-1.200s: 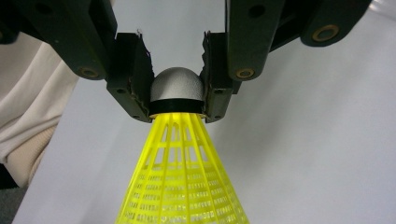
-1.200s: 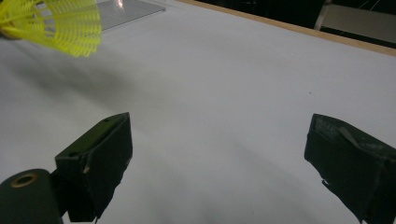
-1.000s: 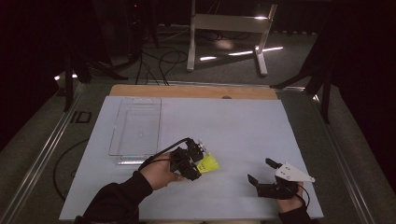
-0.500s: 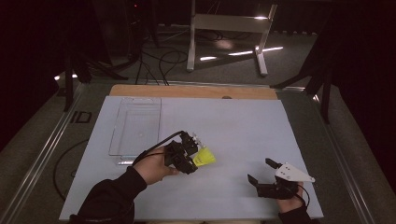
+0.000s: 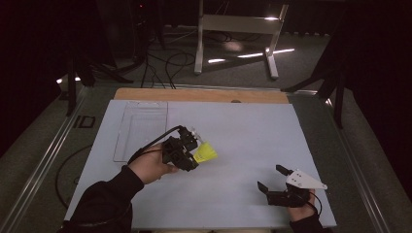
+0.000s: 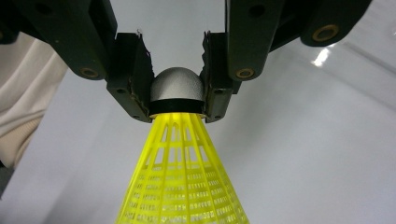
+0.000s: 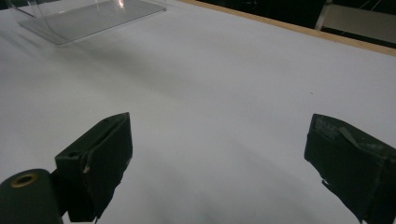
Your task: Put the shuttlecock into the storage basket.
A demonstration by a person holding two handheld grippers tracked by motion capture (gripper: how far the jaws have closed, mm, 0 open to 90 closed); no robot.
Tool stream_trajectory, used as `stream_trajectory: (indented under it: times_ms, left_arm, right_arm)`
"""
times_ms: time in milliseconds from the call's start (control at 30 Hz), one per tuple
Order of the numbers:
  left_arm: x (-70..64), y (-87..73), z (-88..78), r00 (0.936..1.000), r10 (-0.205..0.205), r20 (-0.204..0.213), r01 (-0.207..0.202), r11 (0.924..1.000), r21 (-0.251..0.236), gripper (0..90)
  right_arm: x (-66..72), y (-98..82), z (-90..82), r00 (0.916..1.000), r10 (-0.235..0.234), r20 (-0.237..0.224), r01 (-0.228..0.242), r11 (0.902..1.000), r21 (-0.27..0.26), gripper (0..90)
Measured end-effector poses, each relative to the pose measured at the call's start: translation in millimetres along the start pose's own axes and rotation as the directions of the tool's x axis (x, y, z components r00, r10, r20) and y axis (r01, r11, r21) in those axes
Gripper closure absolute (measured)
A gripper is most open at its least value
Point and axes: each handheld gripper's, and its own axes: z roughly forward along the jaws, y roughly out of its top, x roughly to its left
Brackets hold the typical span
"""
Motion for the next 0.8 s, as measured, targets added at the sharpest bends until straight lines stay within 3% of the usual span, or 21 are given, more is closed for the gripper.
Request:
stream_trajectory:
  times_ms: [400,800]
  left_arm:
    - [17.9,-8.7,-19.4,0.9979,-0.050,-0.042,0.049,0.9986,-0.016,66.0]
    - [39.3,-25.2,-33.4,0.9903,-0.113,-0.081,0.111,0.9933,-0.032,65.9]
  right_arm:
    - [0.1,-0.2,0.5,1.0000,0.000,-0.002,0.000,1.0000,-0.001,8.0]
    - [0.2,-0.3,0.8,1.0000,0.002,-0.002,-0.002,1.0000,0.002,8.0]
